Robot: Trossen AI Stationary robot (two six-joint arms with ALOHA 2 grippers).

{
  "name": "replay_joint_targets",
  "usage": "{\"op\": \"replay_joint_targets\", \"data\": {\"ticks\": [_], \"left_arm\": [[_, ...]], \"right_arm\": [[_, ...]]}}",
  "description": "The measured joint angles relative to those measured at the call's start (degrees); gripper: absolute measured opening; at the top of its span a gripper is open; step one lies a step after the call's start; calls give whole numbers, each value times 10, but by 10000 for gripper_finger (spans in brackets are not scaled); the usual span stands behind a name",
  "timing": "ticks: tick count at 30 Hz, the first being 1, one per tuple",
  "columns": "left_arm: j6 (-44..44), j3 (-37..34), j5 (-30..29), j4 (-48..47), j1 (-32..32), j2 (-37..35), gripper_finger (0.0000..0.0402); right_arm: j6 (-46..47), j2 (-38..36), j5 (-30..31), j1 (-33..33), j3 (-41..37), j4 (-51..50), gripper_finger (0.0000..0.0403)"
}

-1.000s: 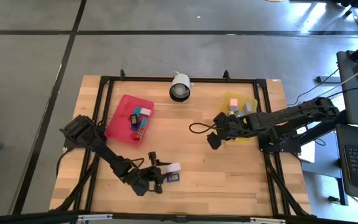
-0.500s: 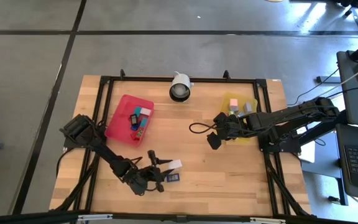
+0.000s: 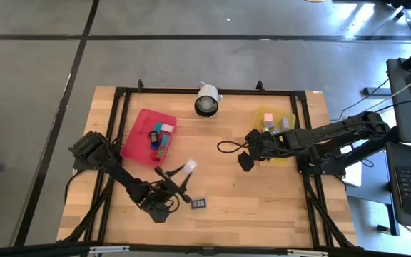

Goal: Pick & Place Office items
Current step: Put the white digital timer into the pink bin

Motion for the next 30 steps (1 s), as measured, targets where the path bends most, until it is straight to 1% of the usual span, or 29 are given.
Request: {"op": "replay_joint_targets", "data": {"ticks": [1,2,5,6,10,13,20,26,30], "left_arm": [[-13,0,-23,0,0,0,161],[-17,0,-25,-4,1,0,162],[16,-12,-25,-12,16,-16,162],[15,-14,-24,-6,25,-21,161],[-27,-36,-24,-9,52,-51,160],[-33,-58,-24,-14,79,-85,161],[-55,-141,-25,-19,137,-172,161],[-82,-227,-25,-18,159,-247,163],[-117,-285,-25,-18,173,-278,164]], "right_arm": [[0,0,0,0,0,0,318],[0,0,0,0,0,0,318],[0,0,0,0,0,0,318],[0,0,0,0,0,0,318],[0,0,0,0,0,1,318],[0,0,0,0,0,3,318],[0,0,0,0,0,7,317],[0,0,0,0,0,12,317],[0,0,0,0,0,13,317]]}}
